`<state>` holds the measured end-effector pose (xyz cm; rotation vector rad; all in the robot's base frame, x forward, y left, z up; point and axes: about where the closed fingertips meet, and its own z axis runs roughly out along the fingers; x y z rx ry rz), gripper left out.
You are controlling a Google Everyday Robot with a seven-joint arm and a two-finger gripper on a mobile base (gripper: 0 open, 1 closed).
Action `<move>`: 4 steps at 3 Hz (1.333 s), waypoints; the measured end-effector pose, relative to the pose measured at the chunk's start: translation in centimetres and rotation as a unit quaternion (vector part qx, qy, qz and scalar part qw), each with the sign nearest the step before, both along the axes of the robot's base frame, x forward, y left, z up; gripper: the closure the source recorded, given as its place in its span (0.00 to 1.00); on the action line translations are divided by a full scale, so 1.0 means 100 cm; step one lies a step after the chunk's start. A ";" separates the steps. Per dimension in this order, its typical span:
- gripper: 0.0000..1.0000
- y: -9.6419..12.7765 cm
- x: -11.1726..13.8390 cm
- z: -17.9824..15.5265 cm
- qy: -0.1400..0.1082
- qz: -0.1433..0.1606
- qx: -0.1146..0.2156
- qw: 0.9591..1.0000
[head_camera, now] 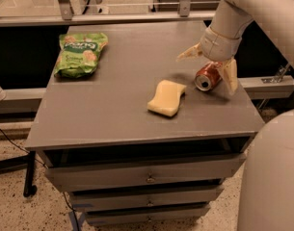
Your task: Knock coke can over
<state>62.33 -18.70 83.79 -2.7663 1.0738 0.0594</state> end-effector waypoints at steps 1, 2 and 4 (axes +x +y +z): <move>0.00 -0.012 0.003 0.007 -0.010 -0.038 0.007 0.999; 0.00 -0.040 0.008 0.025 -0.037 -0.124 0.037 0.991; 0.00 -0.105 0.005 0.083 -0.101 -0.376 0.196 0.900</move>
Offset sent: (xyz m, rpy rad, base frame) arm 0.0096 -0.0935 0.0605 0.1804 -0.1411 -0.5964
